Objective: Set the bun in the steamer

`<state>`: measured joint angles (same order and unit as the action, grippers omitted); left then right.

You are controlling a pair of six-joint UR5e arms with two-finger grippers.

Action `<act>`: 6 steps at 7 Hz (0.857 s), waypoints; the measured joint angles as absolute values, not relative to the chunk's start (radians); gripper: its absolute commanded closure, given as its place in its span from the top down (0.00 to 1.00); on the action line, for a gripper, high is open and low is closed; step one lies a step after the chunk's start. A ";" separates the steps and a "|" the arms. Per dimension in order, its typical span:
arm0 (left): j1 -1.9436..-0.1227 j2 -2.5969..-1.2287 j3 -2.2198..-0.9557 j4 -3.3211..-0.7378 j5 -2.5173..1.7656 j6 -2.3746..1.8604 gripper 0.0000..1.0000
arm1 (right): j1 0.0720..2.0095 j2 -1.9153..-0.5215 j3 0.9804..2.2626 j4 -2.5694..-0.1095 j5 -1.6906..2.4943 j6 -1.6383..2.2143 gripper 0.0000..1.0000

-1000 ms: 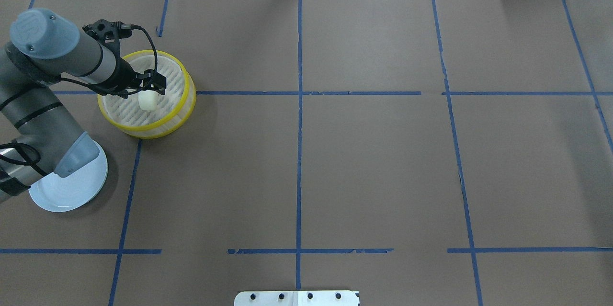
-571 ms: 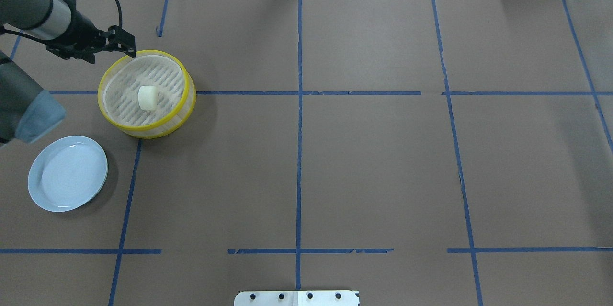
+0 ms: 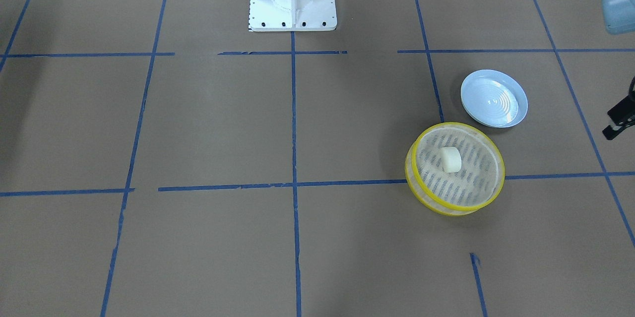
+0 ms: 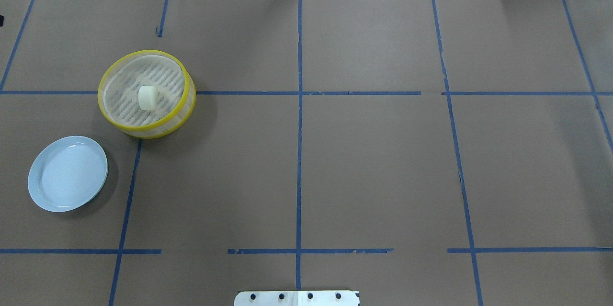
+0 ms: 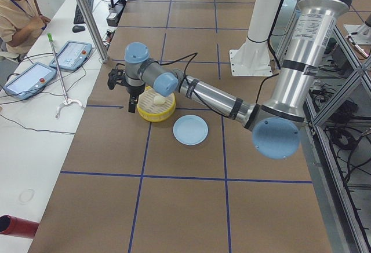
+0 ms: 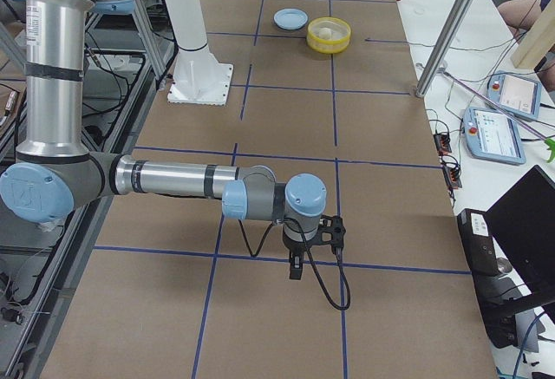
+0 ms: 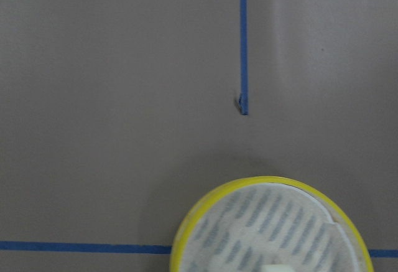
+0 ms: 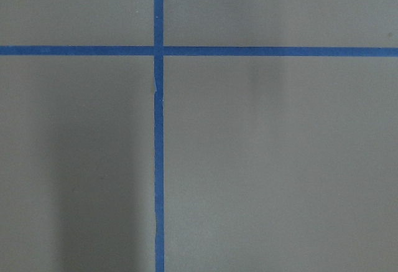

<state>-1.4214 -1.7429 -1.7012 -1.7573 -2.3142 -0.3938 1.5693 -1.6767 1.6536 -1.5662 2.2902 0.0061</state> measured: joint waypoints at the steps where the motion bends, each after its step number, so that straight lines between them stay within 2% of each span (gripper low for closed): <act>1: -1.481 -1.699 -1.686 -1.736 -2.326 -0.280 0.99 | 1.569 -1.677 1.654 -1.566 2.290 0.006 1.00; 3: -1.580 -1.658 -1.612 -1.679 -2.390 -0.137 0.99 | 1.569 -1.677 1.654 -1.566 2.290 0.006 1.00; 6: -1.612 -1.603 -1.585 -1.568 -2.409 0.101 0.98 | 1.569 -1.677 1.654 -1.566 2.290 0.006 1.00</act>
<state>-1.6118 -1.6031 -1.5845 -1.5682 -2.4089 0.1014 1.5693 -1.6766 1.6536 -1.5662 2.2902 0.0062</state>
